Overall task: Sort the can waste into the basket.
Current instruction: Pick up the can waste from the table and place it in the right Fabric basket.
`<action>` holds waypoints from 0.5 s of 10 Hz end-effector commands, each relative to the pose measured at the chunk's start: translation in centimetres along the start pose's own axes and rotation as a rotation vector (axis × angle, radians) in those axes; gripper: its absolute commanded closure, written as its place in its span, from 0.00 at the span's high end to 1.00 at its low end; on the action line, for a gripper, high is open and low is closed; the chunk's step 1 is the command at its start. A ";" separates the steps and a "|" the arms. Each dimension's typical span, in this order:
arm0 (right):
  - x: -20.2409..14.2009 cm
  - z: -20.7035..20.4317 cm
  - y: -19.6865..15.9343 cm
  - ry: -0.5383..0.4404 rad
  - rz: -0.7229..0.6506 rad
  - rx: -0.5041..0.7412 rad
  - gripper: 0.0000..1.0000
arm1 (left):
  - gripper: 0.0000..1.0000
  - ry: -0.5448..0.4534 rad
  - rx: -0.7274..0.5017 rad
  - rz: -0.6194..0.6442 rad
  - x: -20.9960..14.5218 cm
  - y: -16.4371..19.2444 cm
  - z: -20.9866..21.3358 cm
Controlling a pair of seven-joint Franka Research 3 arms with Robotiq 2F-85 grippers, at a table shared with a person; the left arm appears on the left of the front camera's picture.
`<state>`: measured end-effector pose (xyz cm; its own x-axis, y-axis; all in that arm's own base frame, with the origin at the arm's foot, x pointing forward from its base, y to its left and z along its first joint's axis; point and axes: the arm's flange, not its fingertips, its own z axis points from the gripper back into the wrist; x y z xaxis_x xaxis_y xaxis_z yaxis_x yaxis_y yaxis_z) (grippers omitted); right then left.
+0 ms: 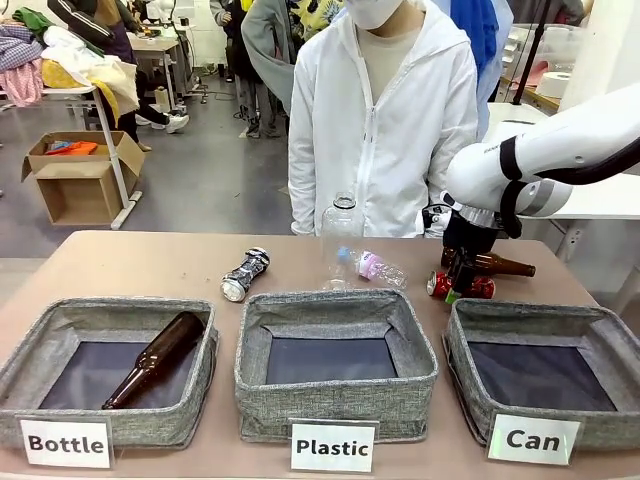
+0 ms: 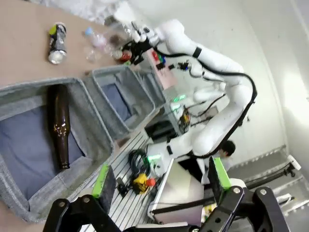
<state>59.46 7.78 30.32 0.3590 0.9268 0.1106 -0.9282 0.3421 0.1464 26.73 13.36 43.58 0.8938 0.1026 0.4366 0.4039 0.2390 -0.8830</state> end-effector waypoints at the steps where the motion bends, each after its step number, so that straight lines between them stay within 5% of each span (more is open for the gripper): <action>1: 0.4 0.0 -0.1 0.034 -0.018 0.000 0.33 | 1.00 0.044 0.179 -0.013 -2.6 0.5 -4.7; 2: 0.3 0.0 0.0 0.033 -0.023 0.006 0.00 | 1.00 0.000 0.000 0.000 0.0 0.0 0.0; 4: -0.2 0.0 -0.4 0.024 -0.028 0.016 0.00 | 1.00 0.000 0.000 0.000 0.0 0.0 0.0; 5: -0.2 -0.1 -0.3 0.025 -0.024 0.015 0.15 | 1.00 0.000 0.000 0.000 0.0 0.0 0.0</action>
<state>59.39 7.43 30.07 0.3708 0.9233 0.1006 -0.9223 0.3534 0.1564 26.99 13.27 43.47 0.8901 0.0999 0.4447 0.4083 0.2588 -0.8754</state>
